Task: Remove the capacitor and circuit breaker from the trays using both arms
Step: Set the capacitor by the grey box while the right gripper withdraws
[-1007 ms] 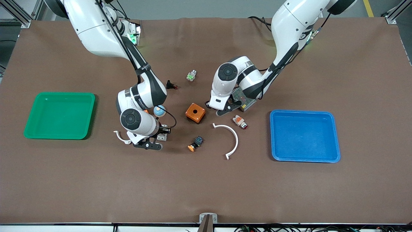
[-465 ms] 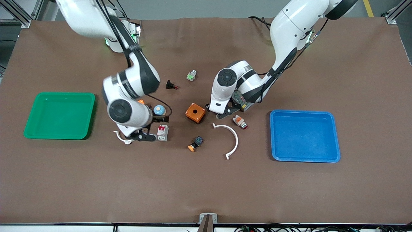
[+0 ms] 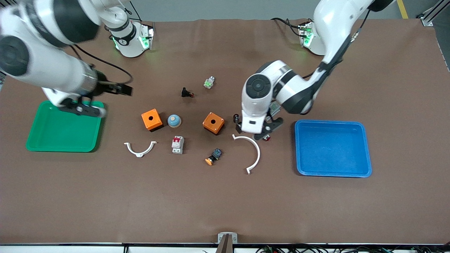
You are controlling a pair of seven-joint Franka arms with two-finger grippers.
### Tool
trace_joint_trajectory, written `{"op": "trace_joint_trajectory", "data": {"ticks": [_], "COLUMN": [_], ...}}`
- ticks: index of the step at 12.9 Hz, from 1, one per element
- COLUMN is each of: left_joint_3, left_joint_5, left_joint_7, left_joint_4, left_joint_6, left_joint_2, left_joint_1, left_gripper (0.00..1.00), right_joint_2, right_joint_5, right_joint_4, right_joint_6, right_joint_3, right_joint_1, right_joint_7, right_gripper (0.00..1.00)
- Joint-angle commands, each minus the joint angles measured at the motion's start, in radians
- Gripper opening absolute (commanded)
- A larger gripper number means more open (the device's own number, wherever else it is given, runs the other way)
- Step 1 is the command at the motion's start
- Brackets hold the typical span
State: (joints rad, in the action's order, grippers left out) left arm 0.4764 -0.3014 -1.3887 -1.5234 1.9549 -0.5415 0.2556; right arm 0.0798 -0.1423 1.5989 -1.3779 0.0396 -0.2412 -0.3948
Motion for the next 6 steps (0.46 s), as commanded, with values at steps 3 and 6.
{"op": "trace_joint_trajectory", "data": {"ticks": [3,6], "left_joint_3": [0.002,0.008], "left_joint_5": [-0.027,-0.012], "left_joint_7": [0.287,0.52], "left_joint_4": [0.042,0.043], "left_joint_6": [-0.143,-0.241], "left_joint_2": [0.217,0.322], "left_joint_1": [-0.208,-0.311], "left_gripper": [1.0,1.0], "right_joint_2": [-0.115,-0.117], "right_joint_5": [0.059,0.062], "right_joint_4": [0.127,0.138], "right_joint_6": [0.008,-0.012], "right_joint_3": [-0.014,-0.012], "right_joint_1": [0.192,0.325], "right_joint_7": [0.256,0.426], "right_gripper": [1.0,1.0]}}
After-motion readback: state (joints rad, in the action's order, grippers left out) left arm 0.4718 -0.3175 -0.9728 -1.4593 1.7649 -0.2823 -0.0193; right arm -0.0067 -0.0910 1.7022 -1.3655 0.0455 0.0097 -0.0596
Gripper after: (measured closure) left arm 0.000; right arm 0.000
